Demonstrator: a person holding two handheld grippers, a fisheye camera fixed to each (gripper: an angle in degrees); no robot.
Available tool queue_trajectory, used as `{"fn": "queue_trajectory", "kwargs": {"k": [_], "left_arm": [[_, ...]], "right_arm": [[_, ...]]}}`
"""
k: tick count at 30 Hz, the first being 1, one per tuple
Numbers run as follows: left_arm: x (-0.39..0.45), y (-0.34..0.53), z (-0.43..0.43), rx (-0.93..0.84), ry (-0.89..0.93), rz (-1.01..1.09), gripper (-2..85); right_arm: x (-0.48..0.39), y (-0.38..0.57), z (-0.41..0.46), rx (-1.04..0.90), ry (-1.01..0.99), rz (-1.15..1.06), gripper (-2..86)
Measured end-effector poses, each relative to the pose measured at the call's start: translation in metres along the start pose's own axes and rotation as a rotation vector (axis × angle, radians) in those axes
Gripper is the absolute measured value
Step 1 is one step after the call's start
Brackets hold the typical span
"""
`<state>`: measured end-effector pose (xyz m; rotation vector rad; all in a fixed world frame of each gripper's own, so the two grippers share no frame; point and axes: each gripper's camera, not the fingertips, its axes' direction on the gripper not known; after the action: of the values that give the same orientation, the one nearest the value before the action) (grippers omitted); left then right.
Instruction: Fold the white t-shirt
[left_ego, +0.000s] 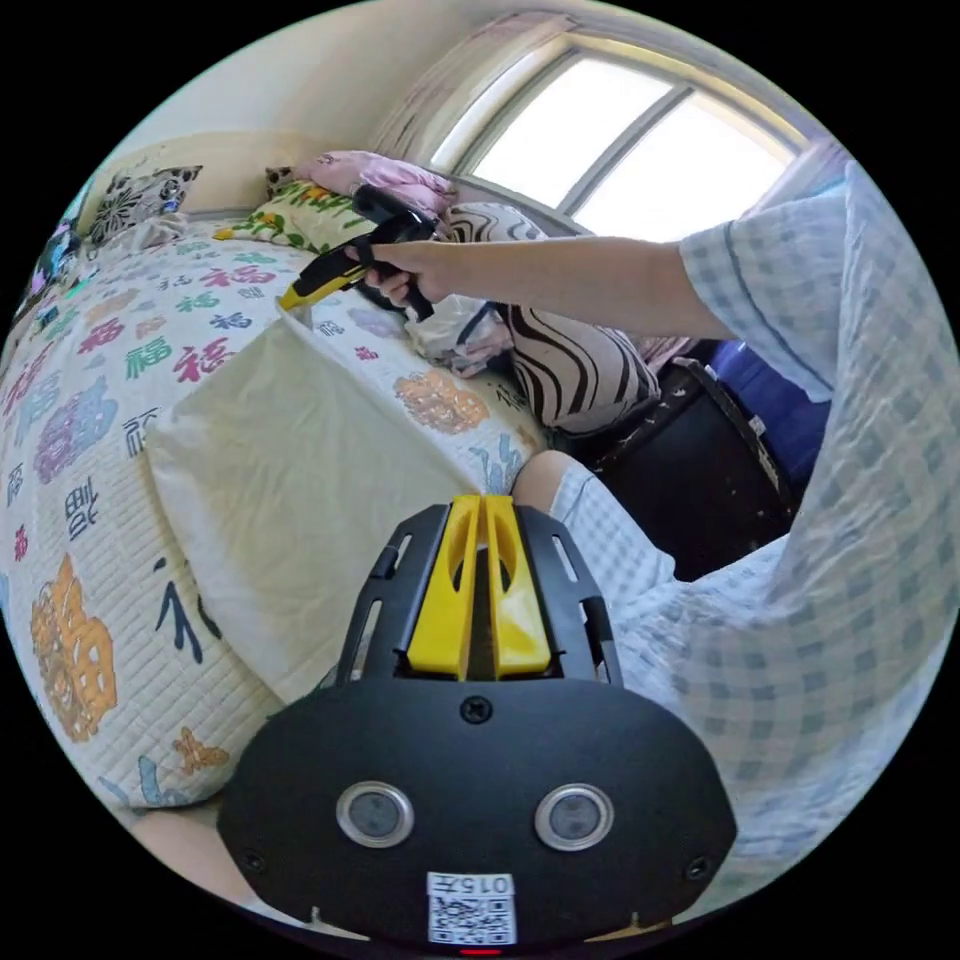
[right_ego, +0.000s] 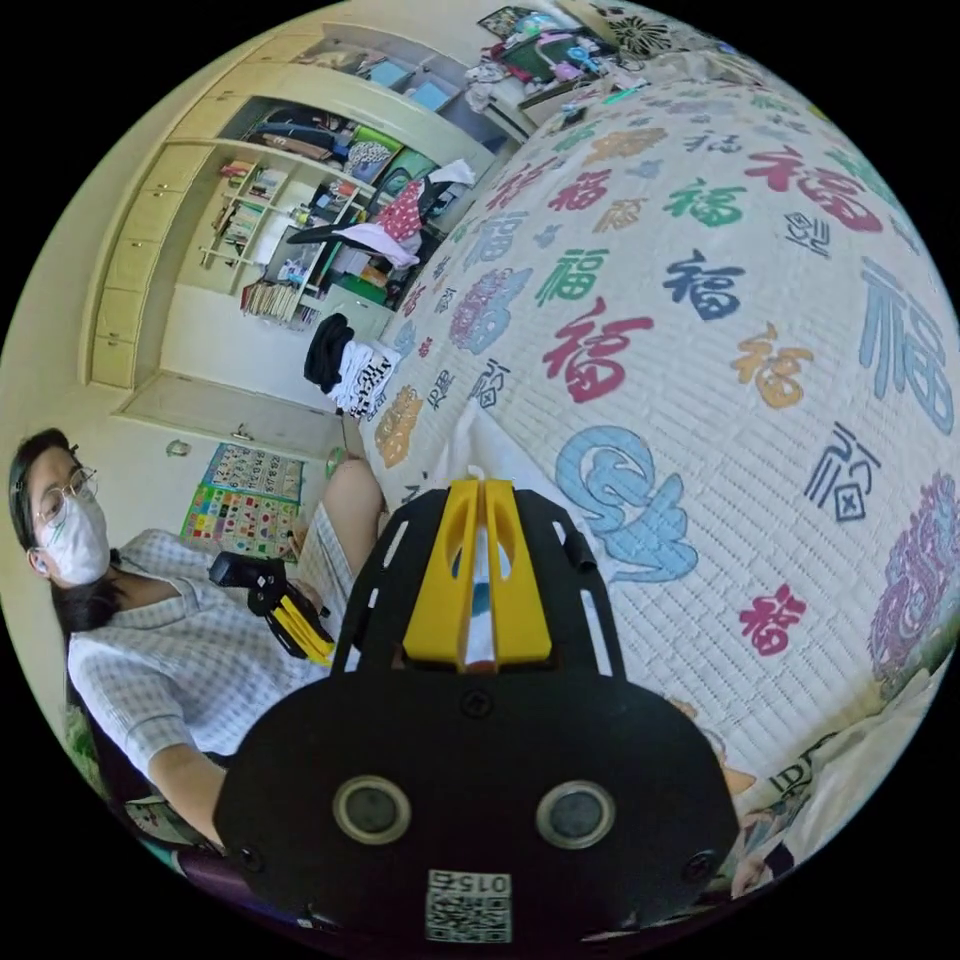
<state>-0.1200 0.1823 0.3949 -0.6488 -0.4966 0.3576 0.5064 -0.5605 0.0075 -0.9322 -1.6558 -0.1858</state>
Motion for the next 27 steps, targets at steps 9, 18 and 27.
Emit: {"fn": "queue_trajectory", "kwargs": {"k": [9,18,27], "left_arm": [[-0.008,-0.063,0.077,-0.231,0.014,0.062,1.1],[-0.030,-0.118,0.076,-0.314,0.111,0.102,3.1],[-0.155,-0.152,0.005,-0.167,-0.106,-0.219,0.9]], "right_arm": [[0.084,0.070,-0.047,0.131,-0.199,0.051,6.0],[0.085,0.137,-0.120,0.260,-0.052,0.156,10.2],[0.044,0.120,-0.104,0.175,-0.001,0.009,1.0]]}}
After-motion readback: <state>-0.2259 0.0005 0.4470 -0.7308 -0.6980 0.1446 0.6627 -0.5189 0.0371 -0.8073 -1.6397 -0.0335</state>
